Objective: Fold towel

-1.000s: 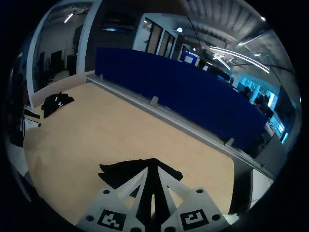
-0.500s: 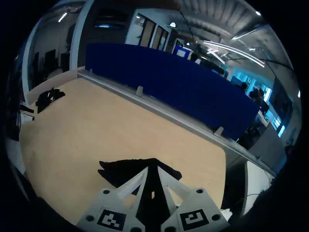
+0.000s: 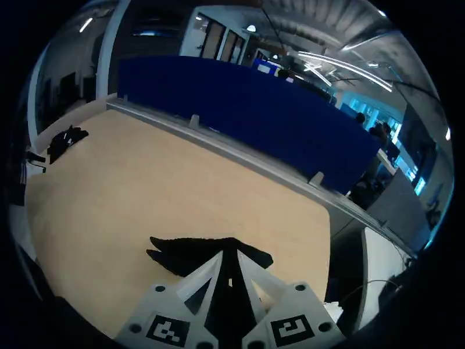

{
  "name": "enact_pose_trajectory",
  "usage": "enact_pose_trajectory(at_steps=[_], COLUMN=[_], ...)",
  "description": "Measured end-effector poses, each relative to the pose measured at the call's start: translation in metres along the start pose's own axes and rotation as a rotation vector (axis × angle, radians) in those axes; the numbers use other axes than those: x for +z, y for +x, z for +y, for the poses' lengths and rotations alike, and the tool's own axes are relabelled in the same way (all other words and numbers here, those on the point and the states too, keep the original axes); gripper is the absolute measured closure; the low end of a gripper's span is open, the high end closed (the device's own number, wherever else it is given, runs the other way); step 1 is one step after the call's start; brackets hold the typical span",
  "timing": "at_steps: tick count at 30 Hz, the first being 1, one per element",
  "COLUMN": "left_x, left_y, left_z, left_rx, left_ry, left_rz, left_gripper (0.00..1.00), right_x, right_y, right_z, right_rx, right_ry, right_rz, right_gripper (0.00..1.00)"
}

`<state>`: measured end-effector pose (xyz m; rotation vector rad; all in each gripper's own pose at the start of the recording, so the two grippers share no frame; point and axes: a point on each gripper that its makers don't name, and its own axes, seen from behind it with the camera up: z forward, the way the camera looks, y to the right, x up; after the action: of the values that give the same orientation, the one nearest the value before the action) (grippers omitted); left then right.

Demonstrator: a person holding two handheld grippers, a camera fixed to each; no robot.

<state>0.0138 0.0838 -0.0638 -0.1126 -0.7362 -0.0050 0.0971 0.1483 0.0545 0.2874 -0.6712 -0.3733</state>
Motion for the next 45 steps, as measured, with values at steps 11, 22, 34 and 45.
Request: enact_pose_trajectory(at_steps=[11,22,34,45], left_x=[-0.003,-0.007,-0.009,-0.011], left_y=[-0.001,-0.005,-0.009,-0.009], left_z=[0.006,0.003,0.000,-0.001], left_rx=[0.013,0.021,0.028,0.035], left_ry=[-0.008,-0.005,0.003,0.005], left_rz=[-0.001,-0.002,-0.003,-0.004], left_gripper=[0.07,0.07,0.07,0.07], right_x=[-0.021,-0.033,-0.031,-0.018], right_y=[-0.052,-0.113,-0.186,-0.244], right_z=[0.016,0.024,0.017,0.003], right_rx=[0.058,0.136,0.239,0.331], right_ry=[-0.046,-0.094,-0.127,-0.135], right_rz=[-0.056,-0.133,-0.237,-0.335], right_gripper=[0.95,0.95,0.94,0.94])
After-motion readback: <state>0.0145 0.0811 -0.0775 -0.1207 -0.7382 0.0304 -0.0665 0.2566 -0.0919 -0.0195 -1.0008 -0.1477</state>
